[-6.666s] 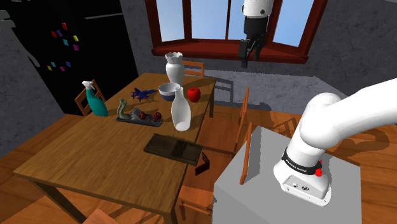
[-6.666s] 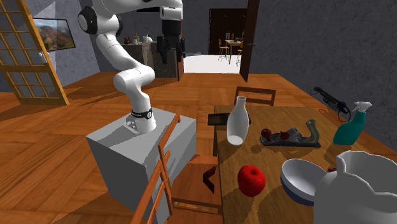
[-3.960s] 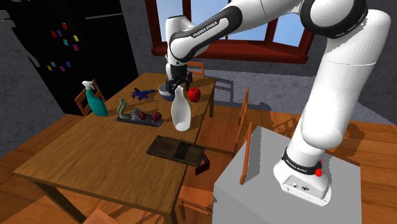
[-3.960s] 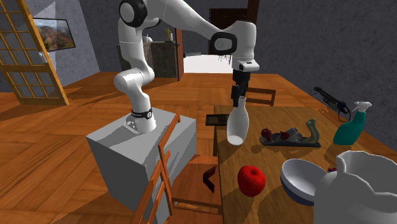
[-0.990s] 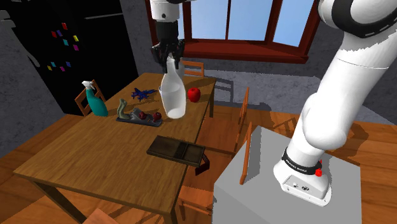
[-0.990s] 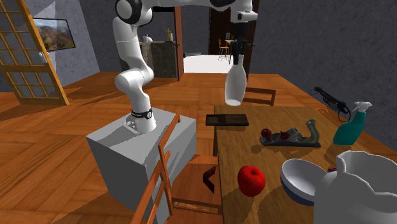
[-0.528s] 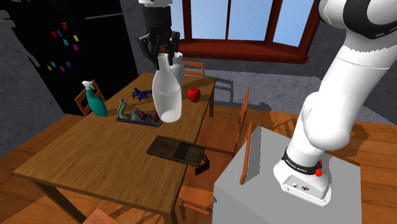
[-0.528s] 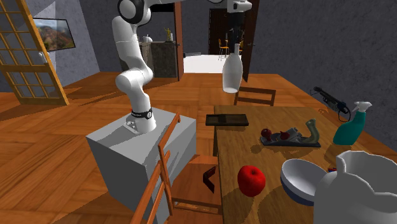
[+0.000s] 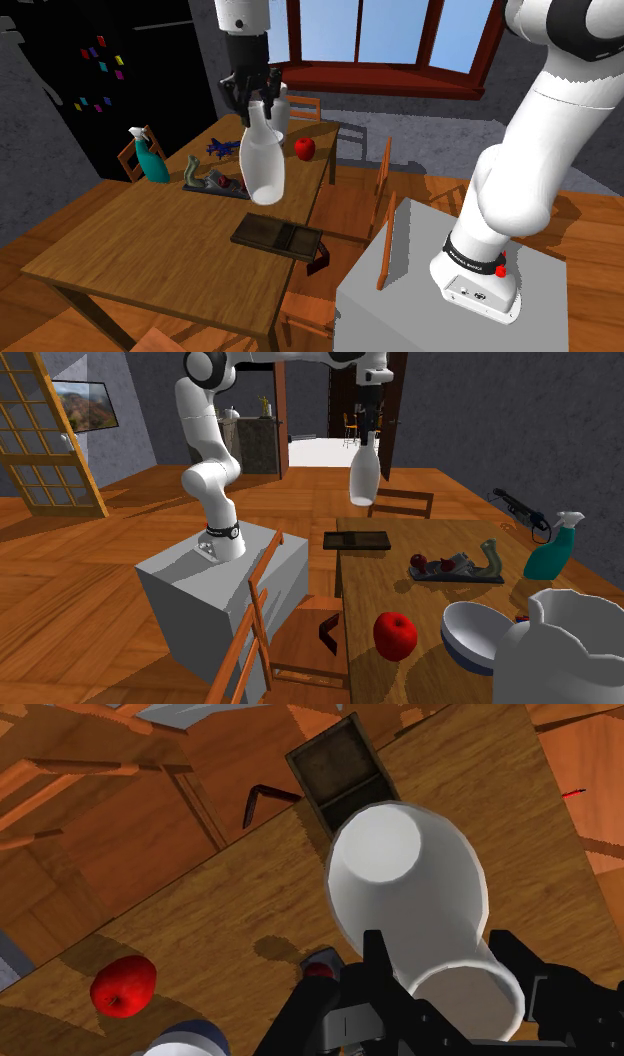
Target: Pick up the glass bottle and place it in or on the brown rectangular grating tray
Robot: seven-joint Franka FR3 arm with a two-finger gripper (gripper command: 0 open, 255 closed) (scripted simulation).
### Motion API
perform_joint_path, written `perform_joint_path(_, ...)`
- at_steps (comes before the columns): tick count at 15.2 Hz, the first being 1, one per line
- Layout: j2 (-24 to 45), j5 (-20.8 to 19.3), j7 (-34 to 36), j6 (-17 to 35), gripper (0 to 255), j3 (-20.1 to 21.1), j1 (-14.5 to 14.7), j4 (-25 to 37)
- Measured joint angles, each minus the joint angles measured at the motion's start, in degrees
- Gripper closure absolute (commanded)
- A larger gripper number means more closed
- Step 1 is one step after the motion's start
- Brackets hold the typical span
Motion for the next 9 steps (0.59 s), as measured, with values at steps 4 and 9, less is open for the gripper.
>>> perform_joint_path(4,-0.53,0.13,0.02,2.98,255,-0.01,0.02,-3.50)
perform_joint_path(9,-0.78,0.19,-0.18,7.00,255,-0.12,-0.06,-7.76)
